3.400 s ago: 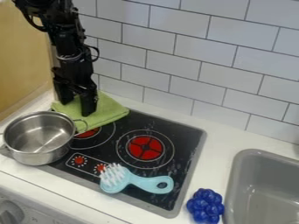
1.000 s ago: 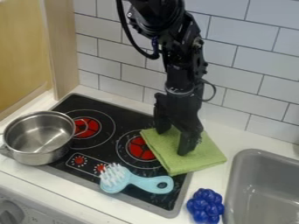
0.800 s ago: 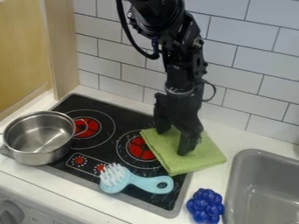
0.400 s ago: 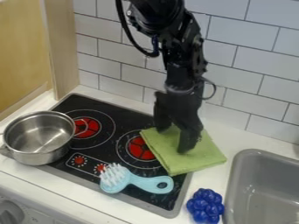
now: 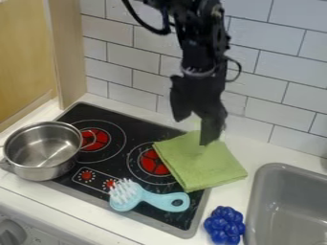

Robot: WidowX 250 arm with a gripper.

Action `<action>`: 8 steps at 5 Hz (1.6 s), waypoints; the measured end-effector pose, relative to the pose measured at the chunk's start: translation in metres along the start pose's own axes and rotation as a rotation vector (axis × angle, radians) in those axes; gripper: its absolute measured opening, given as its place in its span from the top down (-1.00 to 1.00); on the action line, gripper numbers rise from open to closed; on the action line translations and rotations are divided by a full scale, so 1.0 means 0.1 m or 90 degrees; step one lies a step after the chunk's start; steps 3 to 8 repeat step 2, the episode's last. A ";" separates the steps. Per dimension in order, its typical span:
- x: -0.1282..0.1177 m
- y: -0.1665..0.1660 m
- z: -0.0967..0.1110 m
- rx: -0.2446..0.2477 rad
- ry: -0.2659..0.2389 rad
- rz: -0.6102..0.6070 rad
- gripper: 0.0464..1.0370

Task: Moved the green cloth from the left side of the burner to the right.

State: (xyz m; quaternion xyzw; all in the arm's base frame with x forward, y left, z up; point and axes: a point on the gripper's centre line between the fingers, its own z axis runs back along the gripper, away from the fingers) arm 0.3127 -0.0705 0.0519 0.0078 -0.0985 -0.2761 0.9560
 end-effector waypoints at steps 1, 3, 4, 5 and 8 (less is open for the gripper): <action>-0.04 -0.03 0.14 0.001 -0.018 -0.009 -0.92; -0.05 -0.03 0.14 0.000 -0.015 -0.011 -0.92; -0.05 -0.03 0.14 0.000 -0.015 -0.011 -0.92; -0.05 -0.03 0.14 0.000 -0.015 -0.011 -0.92; -0.05 -0.03 0.14 0.000 -0.015 -0.011 -0.92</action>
